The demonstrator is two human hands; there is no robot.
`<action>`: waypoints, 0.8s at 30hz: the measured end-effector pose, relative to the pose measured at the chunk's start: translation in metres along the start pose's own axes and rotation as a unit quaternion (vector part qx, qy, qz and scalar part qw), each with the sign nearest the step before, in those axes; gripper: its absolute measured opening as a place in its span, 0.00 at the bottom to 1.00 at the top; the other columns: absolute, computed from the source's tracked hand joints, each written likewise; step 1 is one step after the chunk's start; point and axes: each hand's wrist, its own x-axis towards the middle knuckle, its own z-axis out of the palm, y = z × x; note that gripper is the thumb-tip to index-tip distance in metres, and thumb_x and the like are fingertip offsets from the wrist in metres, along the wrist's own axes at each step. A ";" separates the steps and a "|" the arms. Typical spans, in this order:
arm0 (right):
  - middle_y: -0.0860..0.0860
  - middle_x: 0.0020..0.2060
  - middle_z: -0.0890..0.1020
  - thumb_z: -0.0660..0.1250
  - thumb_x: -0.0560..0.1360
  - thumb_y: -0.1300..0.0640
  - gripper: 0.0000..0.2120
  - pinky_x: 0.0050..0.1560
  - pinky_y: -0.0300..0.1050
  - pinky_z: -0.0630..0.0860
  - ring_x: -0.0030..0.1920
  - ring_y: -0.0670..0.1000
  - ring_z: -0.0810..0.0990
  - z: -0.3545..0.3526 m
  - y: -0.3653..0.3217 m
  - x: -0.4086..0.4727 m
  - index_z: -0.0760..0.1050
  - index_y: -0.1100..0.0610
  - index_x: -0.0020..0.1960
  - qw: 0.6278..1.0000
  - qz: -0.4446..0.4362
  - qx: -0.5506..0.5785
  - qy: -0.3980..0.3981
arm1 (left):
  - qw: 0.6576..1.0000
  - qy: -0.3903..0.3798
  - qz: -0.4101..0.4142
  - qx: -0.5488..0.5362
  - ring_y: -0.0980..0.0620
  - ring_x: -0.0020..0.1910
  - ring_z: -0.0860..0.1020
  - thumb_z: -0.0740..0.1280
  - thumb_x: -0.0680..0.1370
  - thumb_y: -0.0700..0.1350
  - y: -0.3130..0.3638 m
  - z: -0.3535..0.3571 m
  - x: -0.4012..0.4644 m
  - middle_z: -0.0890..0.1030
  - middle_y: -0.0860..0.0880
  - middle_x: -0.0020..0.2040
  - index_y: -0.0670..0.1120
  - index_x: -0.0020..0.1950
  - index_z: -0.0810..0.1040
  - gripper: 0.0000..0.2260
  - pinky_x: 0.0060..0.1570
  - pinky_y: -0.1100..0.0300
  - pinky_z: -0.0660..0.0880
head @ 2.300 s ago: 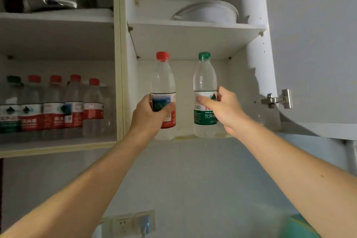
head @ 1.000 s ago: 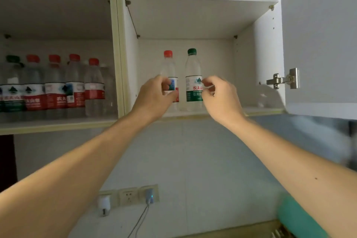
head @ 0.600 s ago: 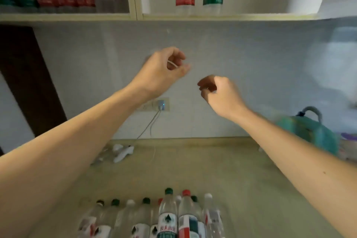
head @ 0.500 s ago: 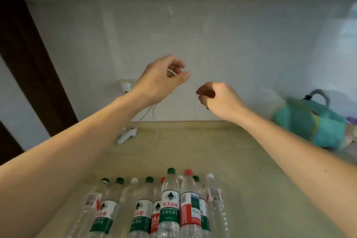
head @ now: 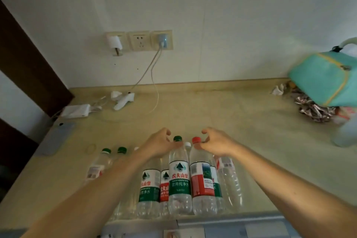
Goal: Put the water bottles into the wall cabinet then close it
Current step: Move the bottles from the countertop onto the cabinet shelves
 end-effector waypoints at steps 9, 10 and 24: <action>0.54 0.49 0.84 0.71 0.73 0.37 0.24 0.42 0.49 0.86 0.46 0.53 0.85 0.042 0.005 0.004 0.78 0.56 0.56 0.985 0.113 0.129 -0.024 | 0.996 -0.032 0.007 -0.081 0.53 0.51 0.80 0.66 0.56 0.76 -0.013 0.028 0.011 0.80 0.54 0.54 0.54 0.61 0.73 0.41 0.53 0.49 0.80; 0.54 0.47 0.85 0.72 0.73 0.37 0.23 0.45 0.50 0.86 0.45 0.53 0.86 0.046 0.005 0.004 0.79 0.56 0.54 0.984 0.117 0.134 -0.018 | 0.995 -0.039 0.006 -0.094 0.53 0.51 0.80 0.69 0.59 0.74 -0.015 0.030 0.012 0.80 0.55 0.54 0.54 0.60 0.74 0.37 0.51 0.51 0.80; 0.49 0.45 0.87 0.75 0.73 0.54 0.06 0.53 0.60 0.84 0.46 0.51 0.86 0.027 0.017 -0.010 0.84 0.51 0.50 0.934 0.067 0.326 0.133 | 0.886 0.043 0.010 -0.461 0.49 0.45 0.86 0.75 0.75 0.47 -0.002 0.023 0.017 0.87 0.49 0.47 0.49 0.53 0.85 0.08 0.42 0.58 0.81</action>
